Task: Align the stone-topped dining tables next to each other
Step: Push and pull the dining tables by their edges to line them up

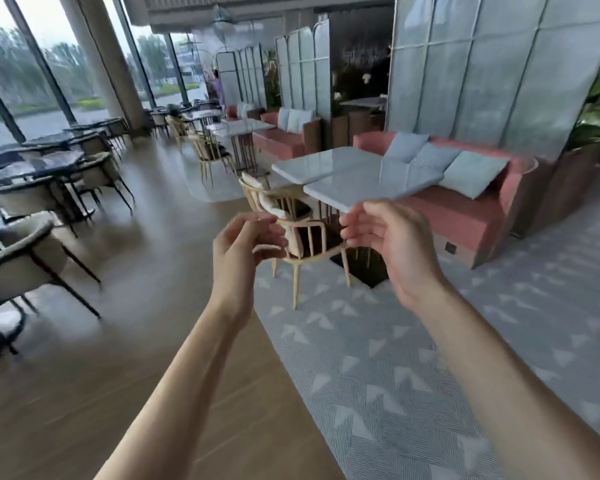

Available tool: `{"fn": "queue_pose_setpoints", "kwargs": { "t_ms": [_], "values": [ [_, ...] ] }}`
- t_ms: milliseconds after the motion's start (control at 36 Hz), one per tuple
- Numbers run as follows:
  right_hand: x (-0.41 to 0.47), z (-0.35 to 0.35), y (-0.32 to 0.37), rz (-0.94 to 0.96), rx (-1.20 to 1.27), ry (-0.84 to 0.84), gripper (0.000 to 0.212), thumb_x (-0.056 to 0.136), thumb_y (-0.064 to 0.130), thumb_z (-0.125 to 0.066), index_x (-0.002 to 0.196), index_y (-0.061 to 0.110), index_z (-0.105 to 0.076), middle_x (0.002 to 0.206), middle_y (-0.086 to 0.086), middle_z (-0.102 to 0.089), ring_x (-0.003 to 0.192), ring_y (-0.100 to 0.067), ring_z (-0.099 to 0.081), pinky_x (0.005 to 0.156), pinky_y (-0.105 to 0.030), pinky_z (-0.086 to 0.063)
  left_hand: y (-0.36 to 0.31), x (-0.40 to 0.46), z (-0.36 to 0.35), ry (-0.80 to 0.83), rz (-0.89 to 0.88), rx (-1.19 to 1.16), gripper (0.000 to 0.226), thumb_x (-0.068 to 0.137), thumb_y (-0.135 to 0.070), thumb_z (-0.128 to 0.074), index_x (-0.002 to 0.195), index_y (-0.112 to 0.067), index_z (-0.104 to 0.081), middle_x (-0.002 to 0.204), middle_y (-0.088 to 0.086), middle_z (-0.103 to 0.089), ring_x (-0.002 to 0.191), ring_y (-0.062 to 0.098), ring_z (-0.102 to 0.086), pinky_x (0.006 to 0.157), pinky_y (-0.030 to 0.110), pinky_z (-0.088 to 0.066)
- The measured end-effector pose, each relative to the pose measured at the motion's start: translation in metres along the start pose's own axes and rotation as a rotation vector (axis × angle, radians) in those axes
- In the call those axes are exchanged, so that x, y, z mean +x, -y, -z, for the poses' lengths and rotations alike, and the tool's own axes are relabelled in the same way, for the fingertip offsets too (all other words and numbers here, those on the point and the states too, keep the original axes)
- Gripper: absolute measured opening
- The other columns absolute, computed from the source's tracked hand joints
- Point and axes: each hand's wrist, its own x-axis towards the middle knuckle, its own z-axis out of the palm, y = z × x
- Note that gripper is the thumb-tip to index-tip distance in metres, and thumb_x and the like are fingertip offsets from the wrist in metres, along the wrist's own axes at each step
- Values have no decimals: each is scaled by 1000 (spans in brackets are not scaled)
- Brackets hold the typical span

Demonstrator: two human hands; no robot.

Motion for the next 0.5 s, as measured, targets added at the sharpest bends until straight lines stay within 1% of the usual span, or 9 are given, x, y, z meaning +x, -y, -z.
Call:
{"fn": "queue_pose_setpoints", "kwargs": {
  "t_ms": [56,139,222,306,389,444,500],
  "values": [
    [43,37,-19,11,-15,-50,29,95,11,-50,78,12,-73,81,-12,-75,74,-25,-68,67,-31,-56,38,40,-33,31,37,5,14,80,-18,-59,76,-20,-72,75,8,-68,70,22,-64,63,30,-54],
    [110,97,-54,16,-11,-104,31,92,15,-51,72,18,-75,82,-12,-75,73,-24,-69,67,-31,-57,101,101,-81,50,67,7,12,80,-18,-58,81,-15,-70,77,9,-68,74,24,-62,65,33,-53],
    [181,154,-88,-17,-35,-136,30,91,17,-53,72,18,-76,80,-10,-76,70,-22,-69,65,-29,-57,162,161,-132,43,98,-1,13,81,-17,-57,86,-10,-67,77,9,-67,74,24,-62,65,33,-53],
    [252,206,-115,-75,-56,-185,30,95,13,-52,75,16,-74,78,-9,-75,69,-21,-69,63,-28,-57,212,218,-183,6,156,-26,13,87,-13,-56,85,-9,-68,77,9,-66,69,21,-61,61,29,-53],
    [325,243,-129,-123,-74,-164,24,95,12,-52,82,7,-71,77,-10,-75,67,-21,-69,61,-26,-56,245,270,-223,-23,204,-59,13,88,-11,-56,88,-6,-68,78,10,-65,71,22,-62,63,31,-54],
    [370,258,-136,-146,-63,-137,25,95,11,-51,80,8,-71,75,-10,-75,65,-20,-69,60,-26,-56,259,305,-243,-64,223,-46,14,88,-10,-56,89,-5,-69,78,11,-65,72,23,-63,62,30,-54],
    [412,272,-143,-132,-35,-101,30,94,9,-51,73,13,-73,74,-11,-75,63,-20,-69,58,-25,-56,271,343,-260,-107,226,-40,16,88,-10,-57,81,-9,-70,77,11,-65,69,22,-63,61,30,-54]
  ]
}}
